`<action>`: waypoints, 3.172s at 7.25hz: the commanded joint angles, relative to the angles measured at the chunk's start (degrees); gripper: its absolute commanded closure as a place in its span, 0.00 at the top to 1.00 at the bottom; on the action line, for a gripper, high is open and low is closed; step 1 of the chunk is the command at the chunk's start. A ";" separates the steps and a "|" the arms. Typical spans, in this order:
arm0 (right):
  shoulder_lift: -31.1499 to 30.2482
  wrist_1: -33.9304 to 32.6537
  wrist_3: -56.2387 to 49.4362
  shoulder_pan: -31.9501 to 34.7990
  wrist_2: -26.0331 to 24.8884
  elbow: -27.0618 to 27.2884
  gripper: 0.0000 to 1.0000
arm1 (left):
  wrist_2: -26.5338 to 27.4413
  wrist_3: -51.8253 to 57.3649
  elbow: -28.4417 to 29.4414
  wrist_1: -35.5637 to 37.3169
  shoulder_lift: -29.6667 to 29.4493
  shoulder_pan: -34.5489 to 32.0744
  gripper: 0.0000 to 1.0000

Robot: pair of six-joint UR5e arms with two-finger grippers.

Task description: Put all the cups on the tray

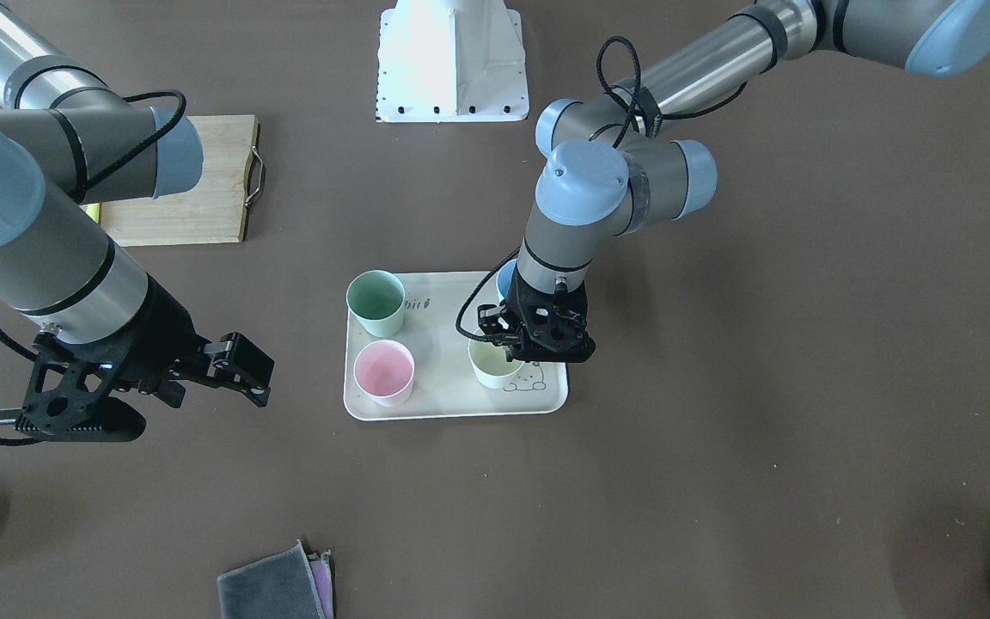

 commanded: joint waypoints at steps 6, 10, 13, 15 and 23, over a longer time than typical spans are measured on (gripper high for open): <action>-7.28 -11.19 -30.28 9.62 4.30 2.30 1.00 | 1.25 13.46 -16.90 0.66 12.25 -10.03 0.98; -20.95 -15.14 -50.53 20.77 4.38 3.81 1.00 | -17.46 38.41 -19.83 -0.05 27.72 -31.73 0.98; -29.23 -14.87 -54.16 27.55 3.60 4.33 1.00 | -17.65 47.45 -19.39 -0.05 38.61 -40.96 0.98; -33.02 -14.87 -54.16 29.41 0.88 4.25 1.00 | -19.93 62.48 -18.86 3.89 44.00 -50.71 0.98; -43.76 -4.23 -52.66 30.30 4.91 7.06 1.00 | -24.77 62.89 -18.86 5.75 51.04 -53.74 0.98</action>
